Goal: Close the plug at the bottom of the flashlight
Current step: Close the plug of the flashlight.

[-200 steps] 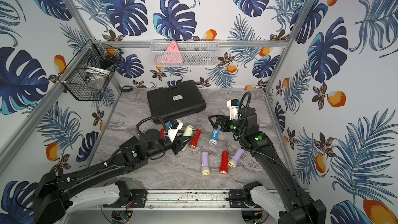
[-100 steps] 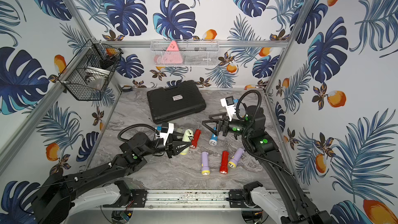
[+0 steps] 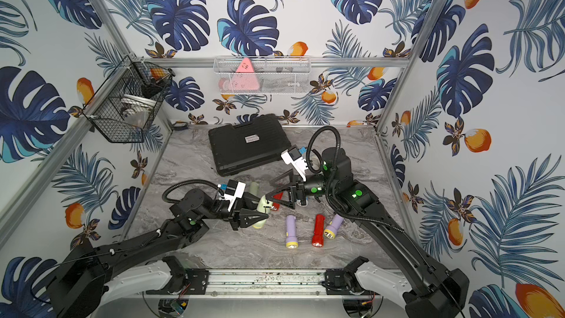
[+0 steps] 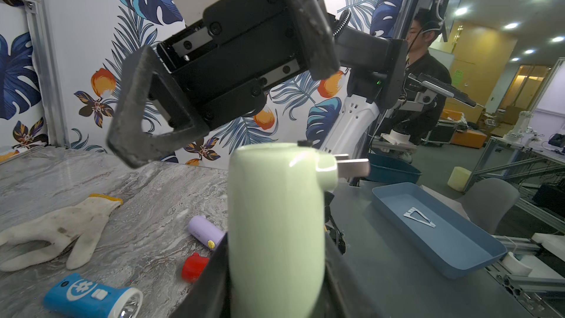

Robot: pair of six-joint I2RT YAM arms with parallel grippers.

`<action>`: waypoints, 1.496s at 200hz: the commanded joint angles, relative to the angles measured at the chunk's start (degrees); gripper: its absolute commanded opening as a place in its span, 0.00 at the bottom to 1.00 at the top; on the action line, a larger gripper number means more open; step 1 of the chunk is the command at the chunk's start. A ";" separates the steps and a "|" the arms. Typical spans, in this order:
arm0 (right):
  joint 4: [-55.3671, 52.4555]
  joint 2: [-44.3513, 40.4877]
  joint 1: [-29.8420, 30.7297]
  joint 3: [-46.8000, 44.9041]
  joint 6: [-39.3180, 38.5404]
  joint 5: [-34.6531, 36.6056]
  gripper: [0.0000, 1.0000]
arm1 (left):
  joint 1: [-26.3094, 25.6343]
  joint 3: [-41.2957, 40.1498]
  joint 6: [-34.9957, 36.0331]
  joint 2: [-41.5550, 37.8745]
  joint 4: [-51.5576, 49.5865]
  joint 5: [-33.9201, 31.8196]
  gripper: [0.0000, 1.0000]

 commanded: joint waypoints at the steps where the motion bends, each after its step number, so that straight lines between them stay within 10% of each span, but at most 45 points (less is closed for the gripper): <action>1: 1.54 -0.48 0.78 -0.74 -0.71 -0.95 0.79 | 0.83 -0.04 -5.00 1.69 9.79 2.64 0.00; 299: 3.10 0.83 2.25 -3.61 0.32 1.16 0.38 | 1.41 0.84 -0.17 -1.93 1.19 1.78 0.00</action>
